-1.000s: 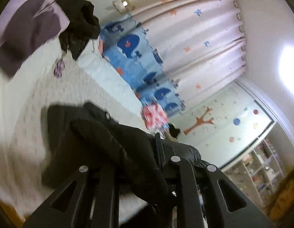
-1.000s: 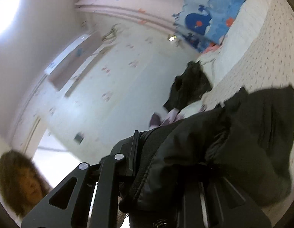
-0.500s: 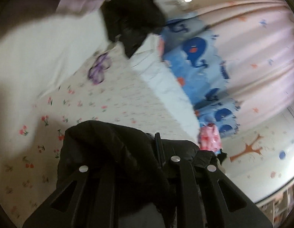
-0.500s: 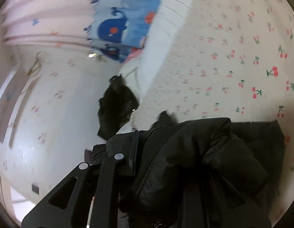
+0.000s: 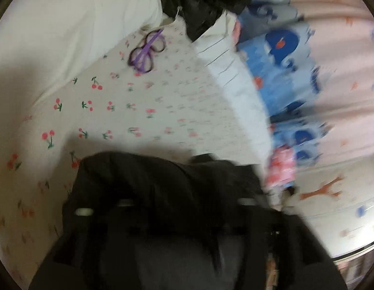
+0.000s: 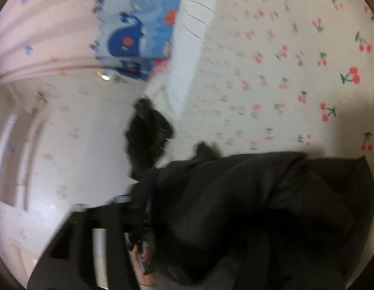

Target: Fold large clothes

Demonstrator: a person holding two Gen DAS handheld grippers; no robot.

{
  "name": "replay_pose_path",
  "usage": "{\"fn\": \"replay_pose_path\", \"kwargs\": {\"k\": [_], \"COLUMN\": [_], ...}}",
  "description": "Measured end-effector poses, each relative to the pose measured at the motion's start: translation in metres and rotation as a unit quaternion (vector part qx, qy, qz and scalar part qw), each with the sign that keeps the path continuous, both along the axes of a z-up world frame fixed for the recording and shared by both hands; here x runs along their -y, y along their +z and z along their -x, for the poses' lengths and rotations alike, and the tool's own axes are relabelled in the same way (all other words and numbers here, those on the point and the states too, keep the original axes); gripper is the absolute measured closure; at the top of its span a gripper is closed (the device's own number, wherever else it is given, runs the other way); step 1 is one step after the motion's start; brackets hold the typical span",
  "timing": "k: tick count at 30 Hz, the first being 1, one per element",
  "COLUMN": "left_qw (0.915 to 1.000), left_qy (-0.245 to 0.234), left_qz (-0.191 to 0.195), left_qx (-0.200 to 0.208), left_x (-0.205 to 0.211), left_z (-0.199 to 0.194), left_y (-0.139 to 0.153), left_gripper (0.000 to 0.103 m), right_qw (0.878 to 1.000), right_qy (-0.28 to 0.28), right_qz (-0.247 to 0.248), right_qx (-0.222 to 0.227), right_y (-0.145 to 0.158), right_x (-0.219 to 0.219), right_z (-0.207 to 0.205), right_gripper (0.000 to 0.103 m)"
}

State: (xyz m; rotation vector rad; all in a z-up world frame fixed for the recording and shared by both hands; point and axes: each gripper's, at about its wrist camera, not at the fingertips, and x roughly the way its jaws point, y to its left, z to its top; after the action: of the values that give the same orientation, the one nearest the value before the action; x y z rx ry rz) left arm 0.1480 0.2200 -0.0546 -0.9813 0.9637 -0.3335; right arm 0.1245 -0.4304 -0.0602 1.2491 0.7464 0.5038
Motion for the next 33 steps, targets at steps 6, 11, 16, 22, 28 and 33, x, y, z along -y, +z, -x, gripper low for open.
{"fn": "replay_pose_path", "kwargs": {"k": [6,11,16,22,28,33], "left_qw": [0.9942,0.9795,0.9402,0.9328,0.8454,0.7969], "left_qy": [0.076,-0.059,-0.165,-0.154,-0.124,-0.131], "left_qz": [0.045,-0.131,-0.245,-0.302,-0.486,-0.529], "left_qx": [0.061,0.141,0.169,0.122,0.184,0.262], "left_x": [-0.031,0.072,0.188,0.219,0.263,0.281], "left_z": [0.026,0.038,0.015,-0.019,0.018,0.033], "left_y": [0.059,0.091,0.066,-0.007,-0.001,0.032], "left_gripper": [0.007,0.007,0.007,0.007,0.007,0.007], "right_qw": [0.998,0.964,0.901,0.880,0.870,0.855], "right_qy": [-0.036,0.026,0.067,0.087,0.101,0.027], "right_qz": [0.026,0.254,0.421,0.466,0.482,0.517], "right_qx": [0.055,0.078,0.077,-0.002,0.014,0.025], "right_y": [0.056,0.100,0.087,0.004,0.023,0.052], "right_x": [-0.003,-0.067,-0.149,-0.161,-0.155,-0.122], "right_z": [0.018,0.012,-0.028,-0.071,-0.057,-0.052], "right_gripper": [0.007,0.007,0.007,0.007,0.007,0.007]}}
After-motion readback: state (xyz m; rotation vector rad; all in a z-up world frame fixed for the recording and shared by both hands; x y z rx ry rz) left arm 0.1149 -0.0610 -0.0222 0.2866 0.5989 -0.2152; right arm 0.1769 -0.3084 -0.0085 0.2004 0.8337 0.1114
